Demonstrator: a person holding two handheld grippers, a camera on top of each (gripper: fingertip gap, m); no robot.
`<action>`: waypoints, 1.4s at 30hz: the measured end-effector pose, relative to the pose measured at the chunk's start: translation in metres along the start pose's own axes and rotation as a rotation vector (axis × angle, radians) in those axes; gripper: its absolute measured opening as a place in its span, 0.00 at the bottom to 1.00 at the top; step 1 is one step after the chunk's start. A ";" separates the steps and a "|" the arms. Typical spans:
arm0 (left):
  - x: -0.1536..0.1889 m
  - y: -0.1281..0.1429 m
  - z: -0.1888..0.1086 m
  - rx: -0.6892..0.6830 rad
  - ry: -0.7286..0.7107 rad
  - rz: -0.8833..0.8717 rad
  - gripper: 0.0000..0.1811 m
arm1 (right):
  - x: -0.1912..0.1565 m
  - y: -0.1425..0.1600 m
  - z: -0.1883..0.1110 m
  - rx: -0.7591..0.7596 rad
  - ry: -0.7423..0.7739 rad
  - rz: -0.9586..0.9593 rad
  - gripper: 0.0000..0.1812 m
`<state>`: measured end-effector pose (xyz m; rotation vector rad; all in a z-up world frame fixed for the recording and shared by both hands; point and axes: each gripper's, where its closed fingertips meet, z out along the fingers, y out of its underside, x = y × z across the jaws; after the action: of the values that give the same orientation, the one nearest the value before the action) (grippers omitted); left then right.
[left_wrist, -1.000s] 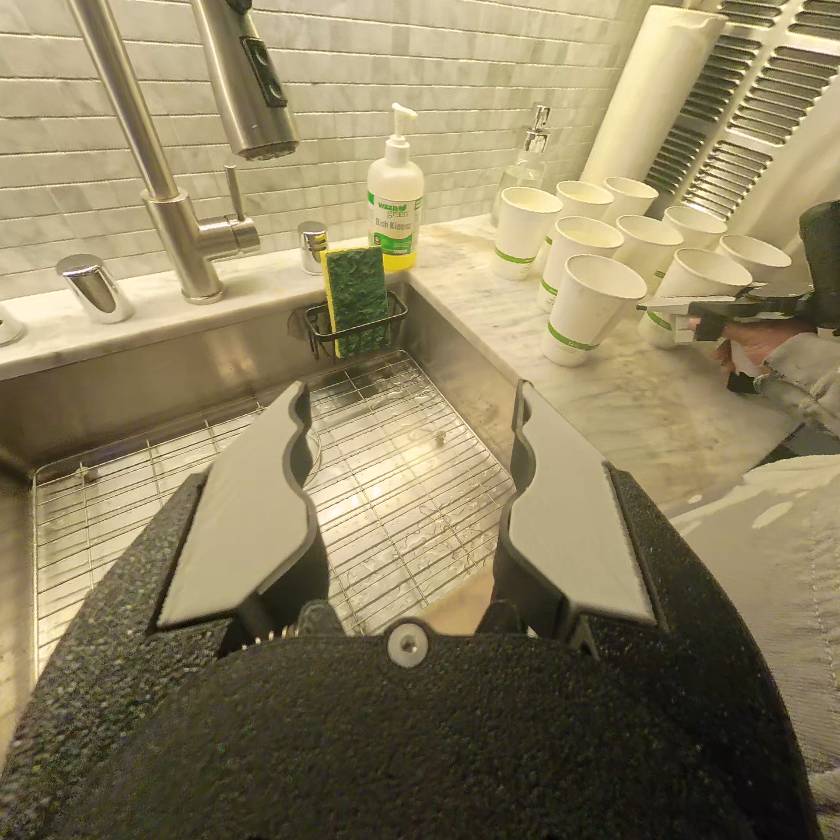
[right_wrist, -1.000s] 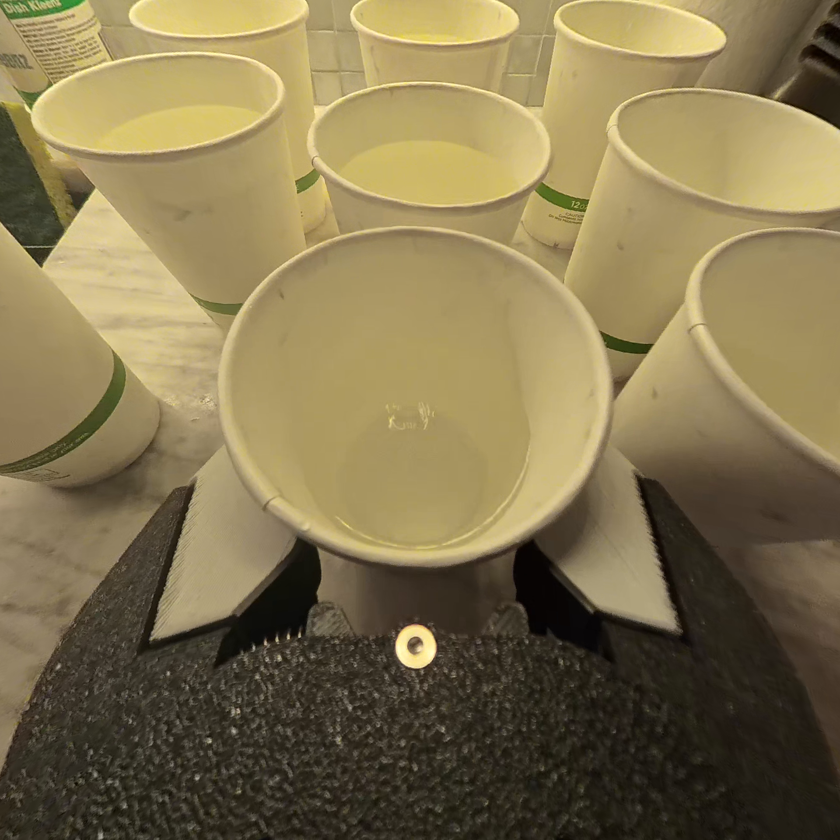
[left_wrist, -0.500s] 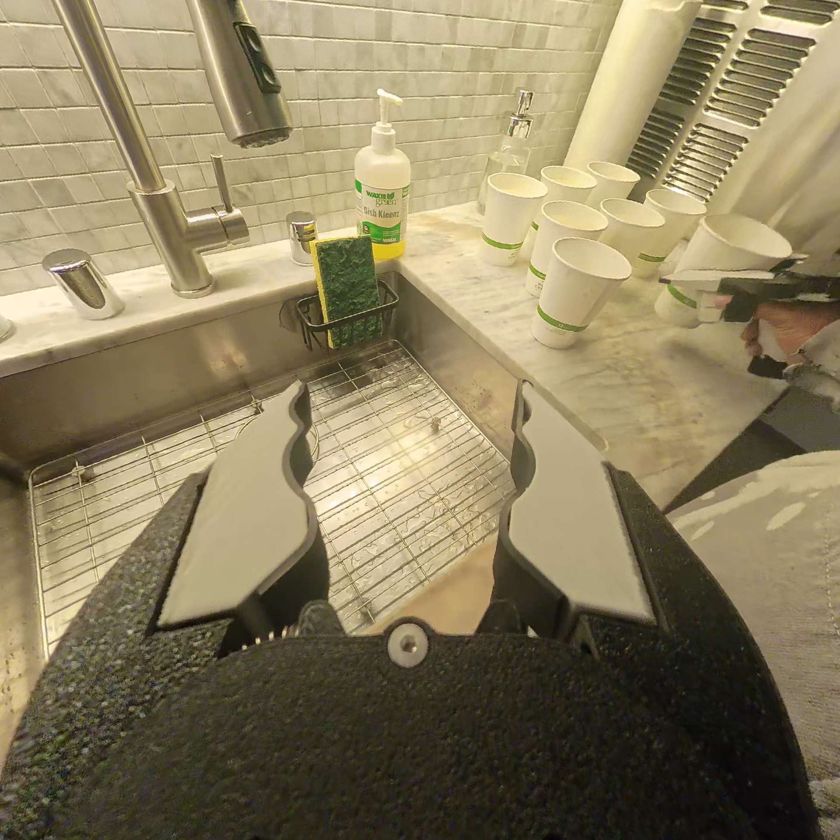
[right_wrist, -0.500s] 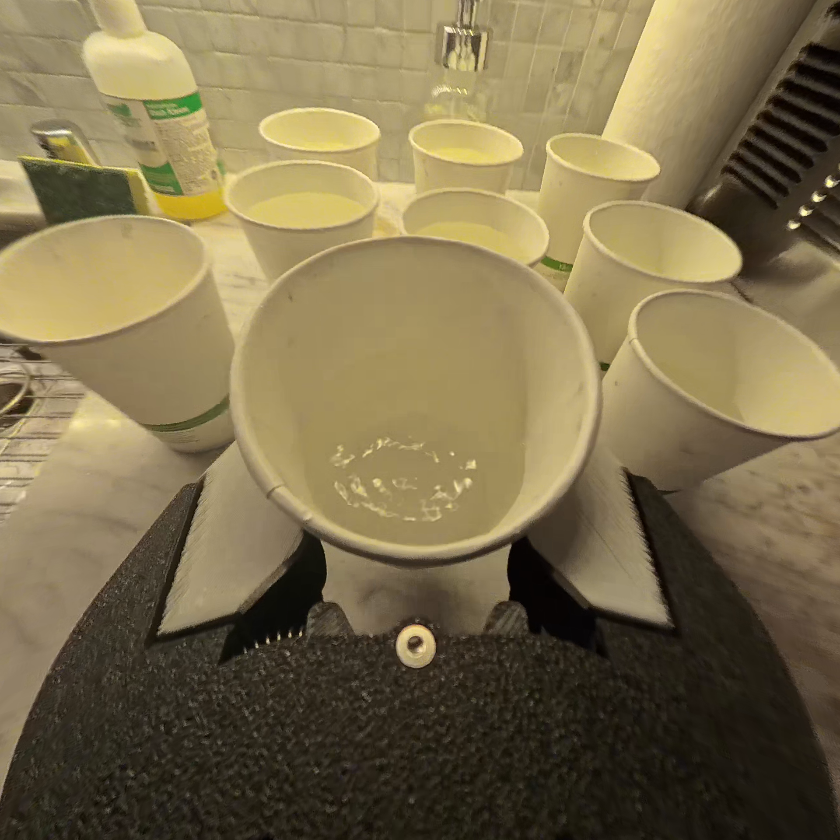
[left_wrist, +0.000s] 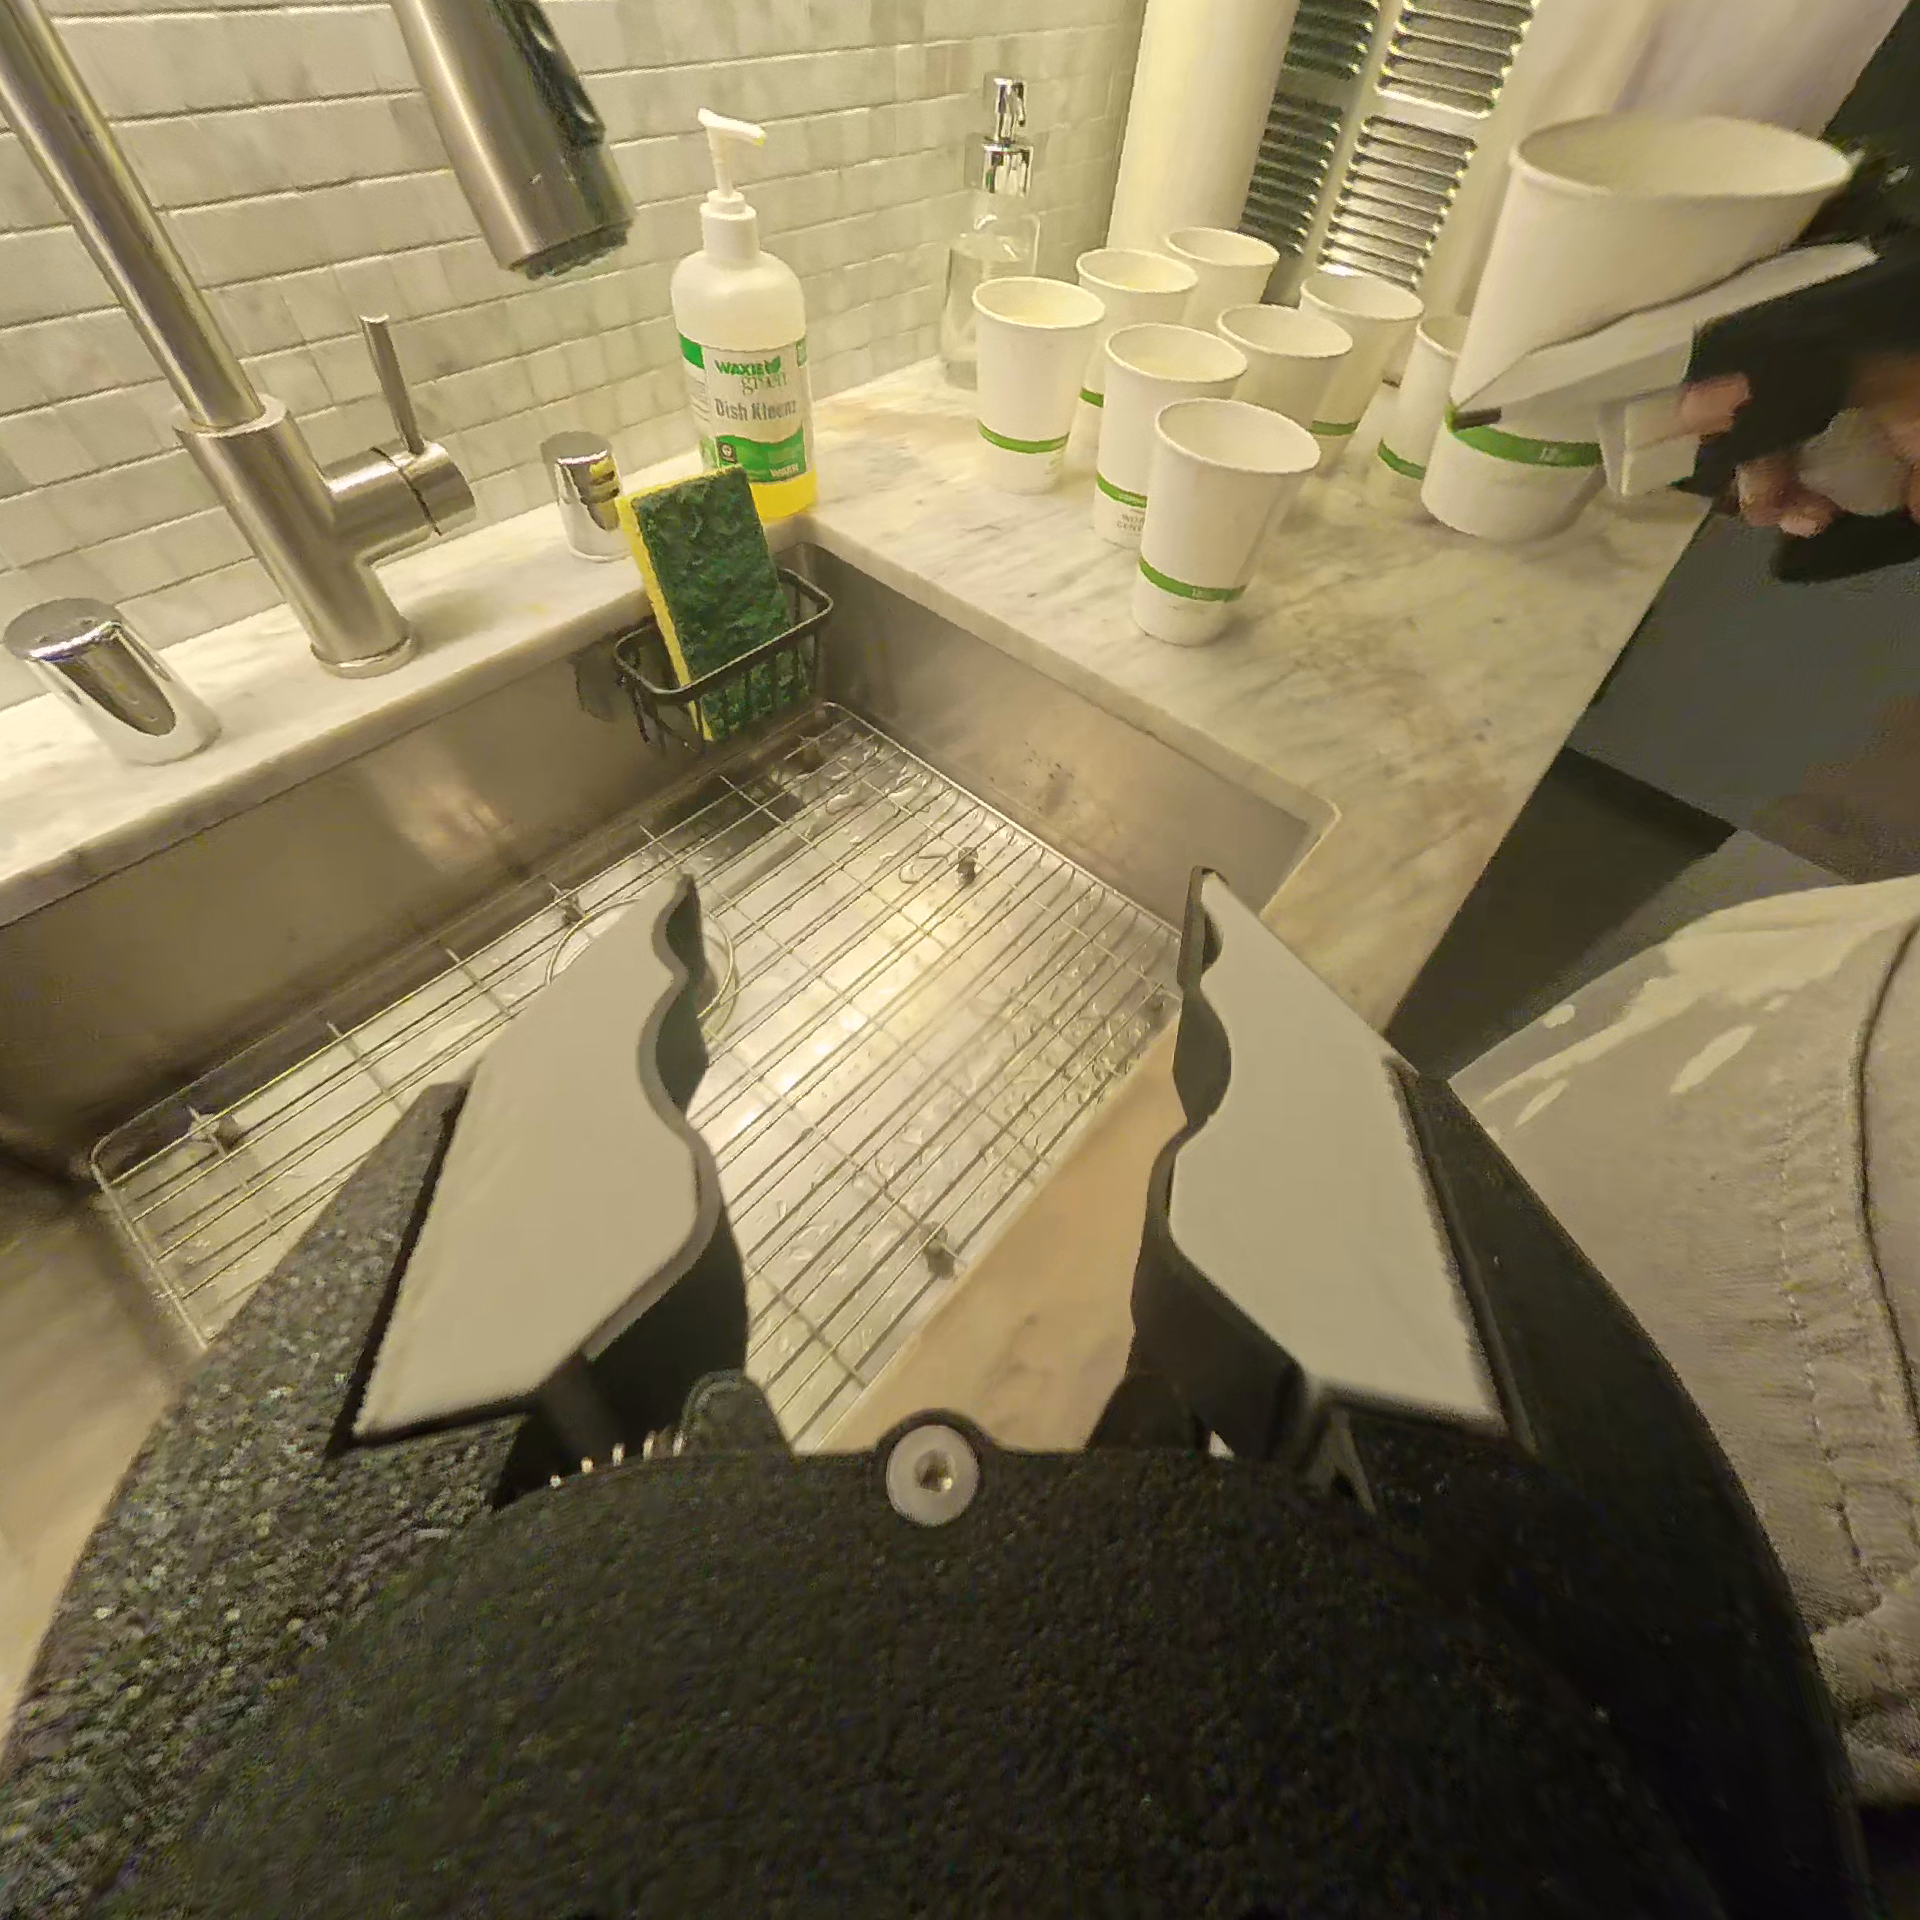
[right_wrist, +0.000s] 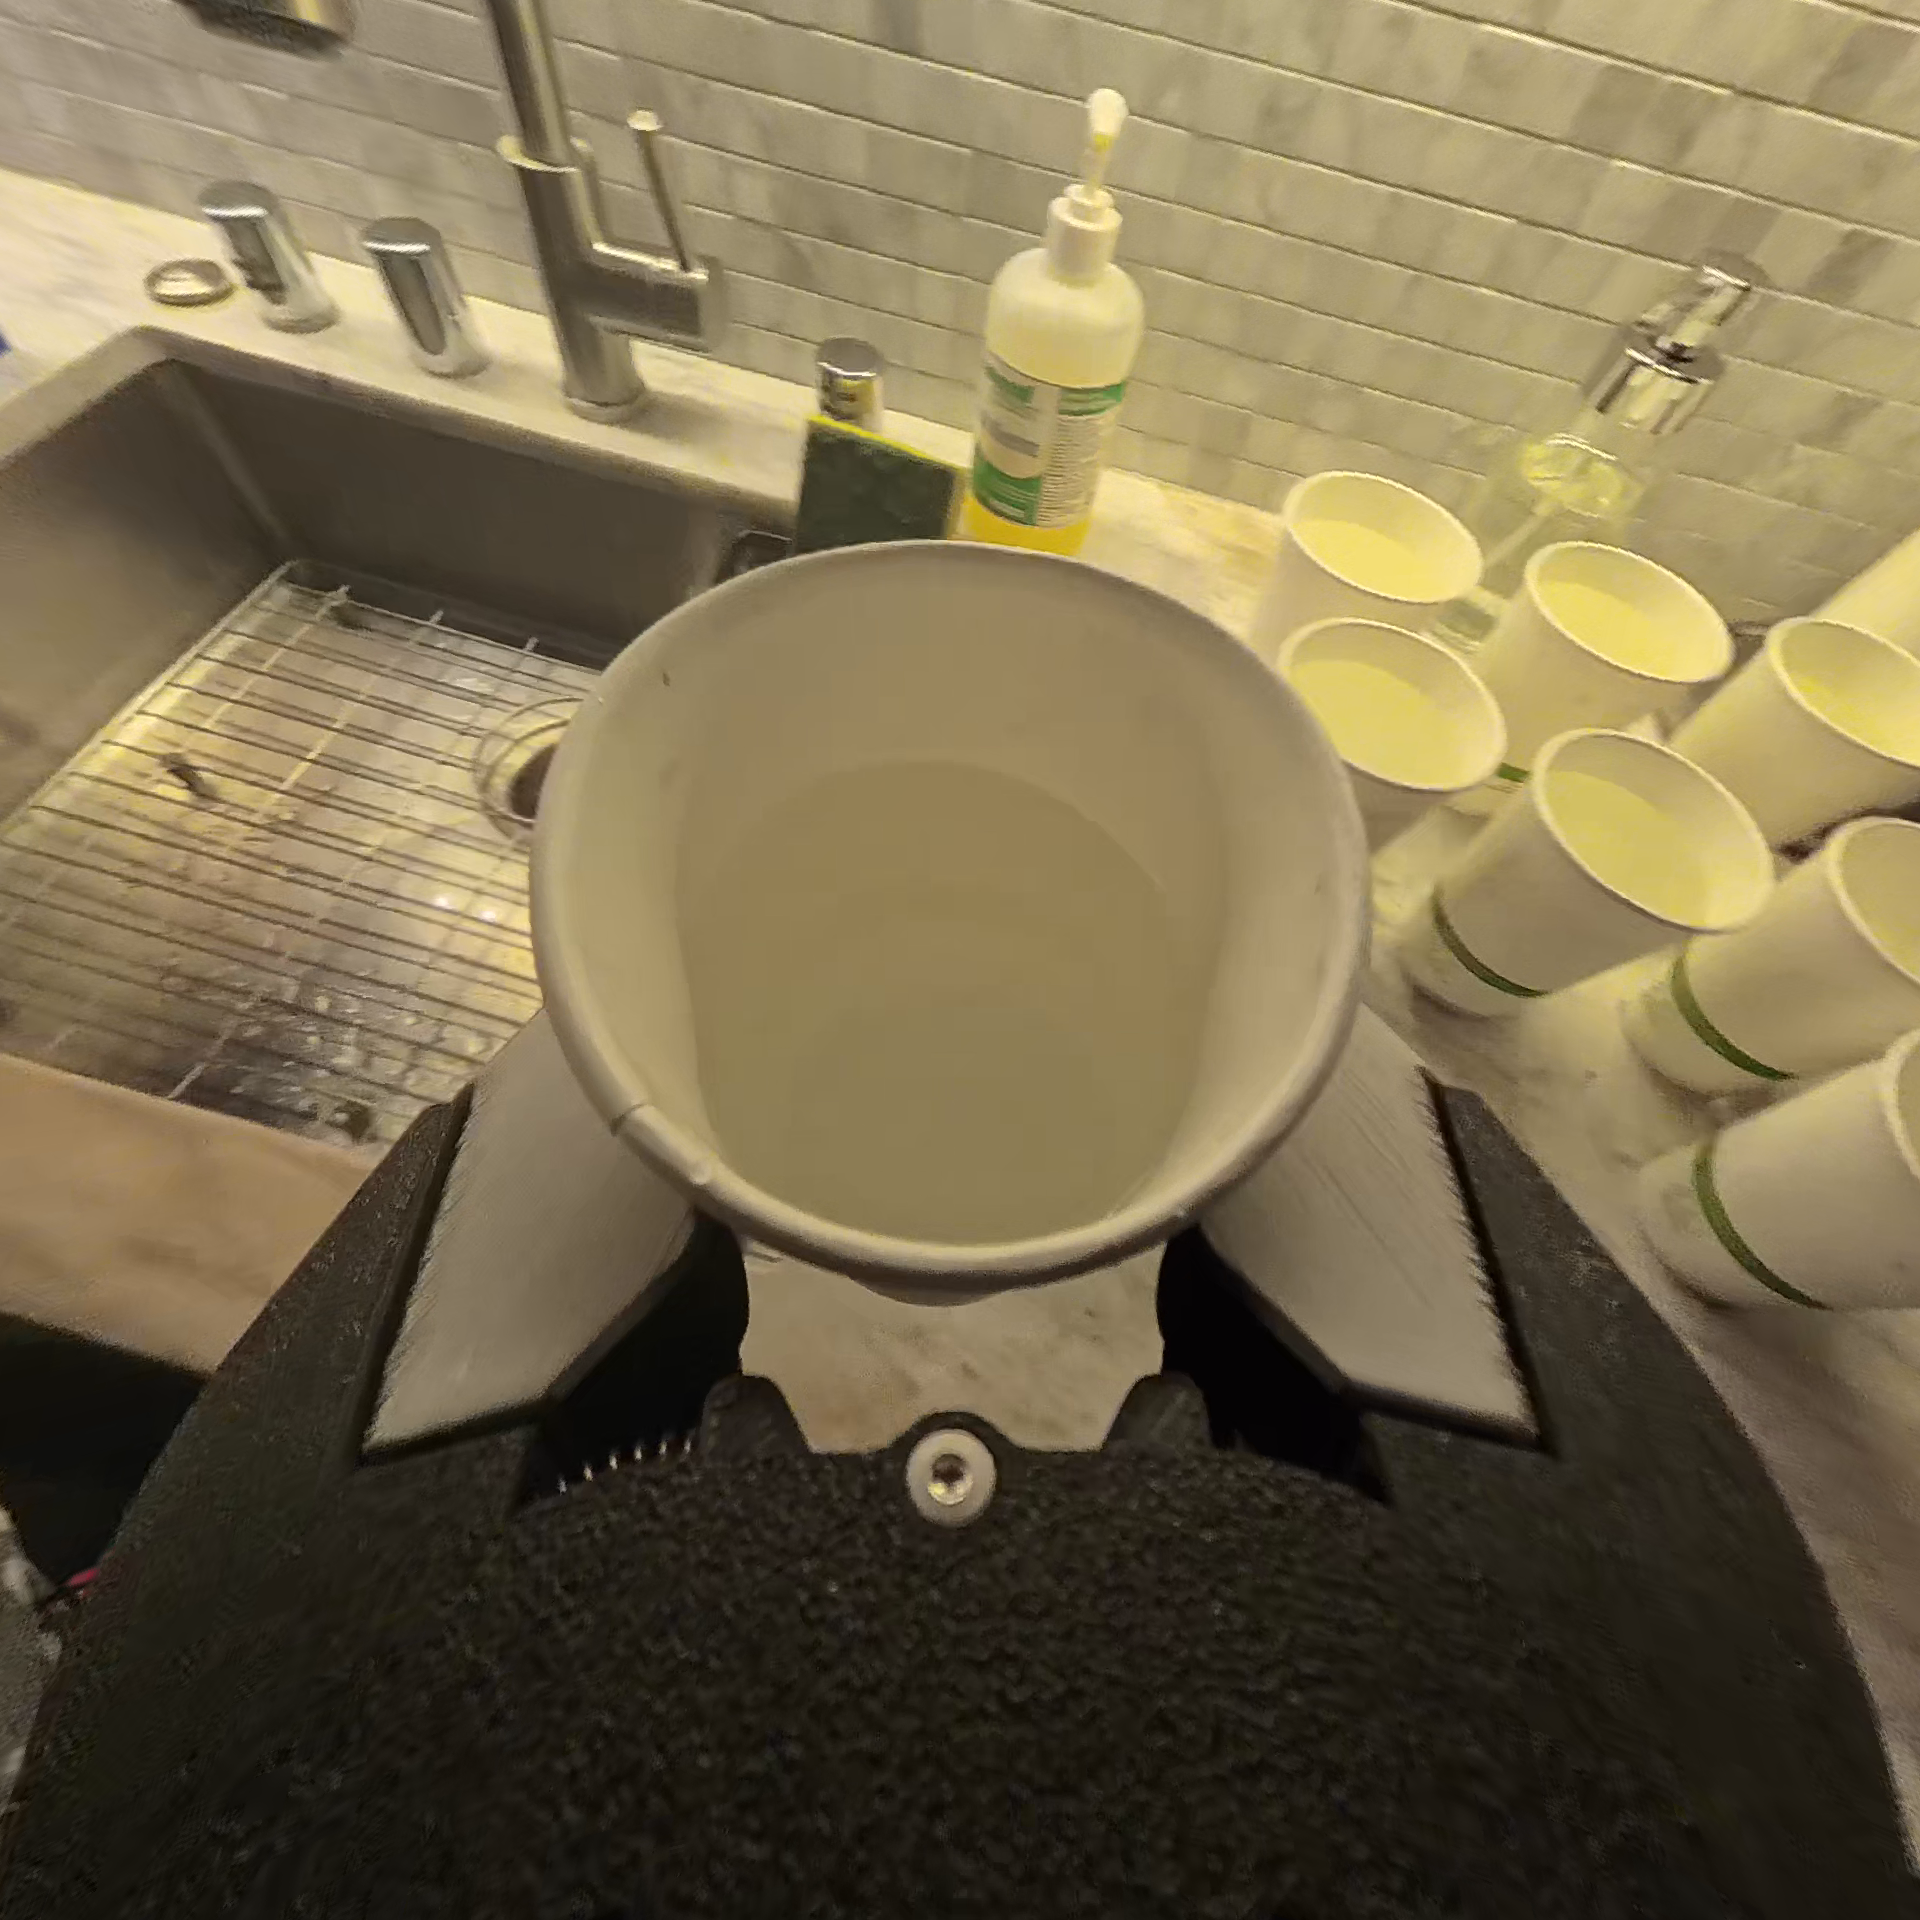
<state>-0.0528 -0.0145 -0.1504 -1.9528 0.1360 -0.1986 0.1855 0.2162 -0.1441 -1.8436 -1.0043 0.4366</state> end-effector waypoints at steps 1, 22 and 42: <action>-0.003 0.002 -0.005 -0.001 0.005 0.000 0.51 | -0.012 -0.006 0.002 -0.006 -0.018 -0.001 0.53; -0.026 0.023 -0.059 0.018 0.041 -0.011 0.50 | -0.145 -0.009 0.095 -0.447 -0.274 -0.328 0.51; -0.041 0.033 -0.061 -0.015 -0.018 0.018 0.51 | -0.153 0.023 0.120 -0.822 -0.372 -0.603 0.50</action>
<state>-0.1055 -0.0750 -0.1612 -1.9671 0.1440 -0.1683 0.0248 0.1596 -0.2405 -2.0302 -2.1477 -0.0330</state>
